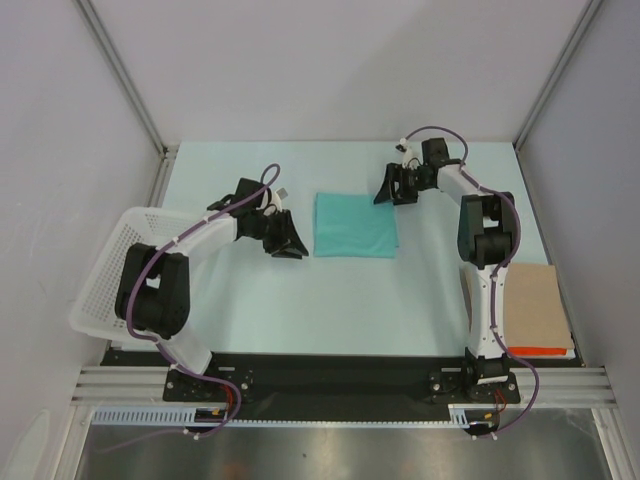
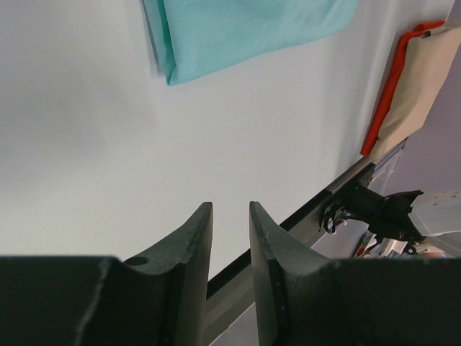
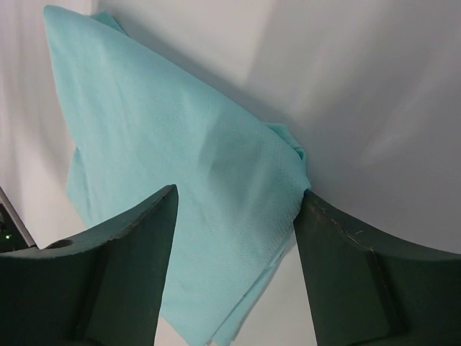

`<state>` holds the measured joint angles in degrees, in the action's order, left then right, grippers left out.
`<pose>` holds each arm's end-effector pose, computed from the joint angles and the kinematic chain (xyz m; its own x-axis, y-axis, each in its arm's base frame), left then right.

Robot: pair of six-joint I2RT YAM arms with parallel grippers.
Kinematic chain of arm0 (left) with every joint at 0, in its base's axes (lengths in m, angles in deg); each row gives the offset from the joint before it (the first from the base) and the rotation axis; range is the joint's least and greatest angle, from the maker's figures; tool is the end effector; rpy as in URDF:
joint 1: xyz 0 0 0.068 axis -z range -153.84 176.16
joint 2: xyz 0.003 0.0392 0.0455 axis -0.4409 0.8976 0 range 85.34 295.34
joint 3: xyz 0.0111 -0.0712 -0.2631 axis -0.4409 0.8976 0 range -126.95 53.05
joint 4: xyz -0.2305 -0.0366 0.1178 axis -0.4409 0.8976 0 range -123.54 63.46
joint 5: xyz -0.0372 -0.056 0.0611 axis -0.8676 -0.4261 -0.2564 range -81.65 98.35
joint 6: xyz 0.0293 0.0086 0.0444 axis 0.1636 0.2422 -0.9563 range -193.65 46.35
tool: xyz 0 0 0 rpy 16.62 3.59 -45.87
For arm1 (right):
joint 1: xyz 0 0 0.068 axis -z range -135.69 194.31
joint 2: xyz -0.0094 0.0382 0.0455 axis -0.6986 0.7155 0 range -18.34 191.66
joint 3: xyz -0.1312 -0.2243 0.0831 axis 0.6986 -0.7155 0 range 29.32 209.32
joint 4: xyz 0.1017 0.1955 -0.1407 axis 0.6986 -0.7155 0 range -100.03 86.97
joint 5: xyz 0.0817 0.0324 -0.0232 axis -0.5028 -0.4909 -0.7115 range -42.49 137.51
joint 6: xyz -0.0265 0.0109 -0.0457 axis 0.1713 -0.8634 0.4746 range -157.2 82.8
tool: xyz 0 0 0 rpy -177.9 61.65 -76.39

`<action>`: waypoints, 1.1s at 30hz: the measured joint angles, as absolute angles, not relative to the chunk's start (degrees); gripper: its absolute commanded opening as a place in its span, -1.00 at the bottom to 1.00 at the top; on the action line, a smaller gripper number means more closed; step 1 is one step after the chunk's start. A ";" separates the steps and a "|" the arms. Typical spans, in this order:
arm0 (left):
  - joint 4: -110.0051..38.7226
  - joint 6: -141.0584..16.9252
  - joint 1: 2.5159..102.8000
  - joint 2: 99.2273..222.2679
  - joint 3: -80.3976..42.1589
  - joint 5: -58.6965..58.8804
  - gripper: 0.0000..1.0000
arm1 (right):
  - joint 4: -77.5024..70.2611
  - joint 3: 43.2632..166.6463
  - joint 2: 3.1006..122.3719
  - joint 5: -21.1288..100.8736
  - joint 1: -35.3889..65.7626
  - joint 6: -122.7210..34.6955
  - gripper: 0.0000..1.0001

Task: Fold and stack the t-shirts
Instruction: Neatly place the folded tshirt to the corner

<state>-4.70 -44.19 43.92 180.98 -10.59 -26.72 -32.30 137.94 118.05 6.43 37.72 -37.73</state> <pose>0.3134 -0.1219 0.2073 -0.9780 -0.1093 -0.1775 0.0406 0.7353 -0.6765 0.5046 0.0820 0.1499 -0.8376 -0.0897 -0.5388 -0.4339 0.7086 0.5565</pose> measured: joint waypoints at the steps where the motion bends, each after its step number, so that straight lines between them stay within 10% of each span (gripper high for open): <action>1: -4.59 -44.19 43.92 180.98 -10.59 -26.72 -0.35 | -32.28 137.94 118.08 6.24 37.72 -38.00 0.32; 12: -4.46 -44.22 43.87 180.98 -10.59 -26.76 -0.35 | -33.57 140.23 120.48 4.51 37.48 -41.19 0.01; 21: -4.50 -44.22 43.06 180.95 -10.06 -26.87 -0.35 | -36.63 143.40 123.69 2.85 35.47 -42.15 -1.00; 33: -5.22 -43.95 42.26 178.59 -6.85 -27.83 -0.35 | -38.20 135.16 115.32 16.71 33.40 -53.86 -1.00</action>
<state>-5.22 -43.95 42.26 178.59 -6.85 -27.83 -38.20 135.16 115.32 16.71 33.40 -53.86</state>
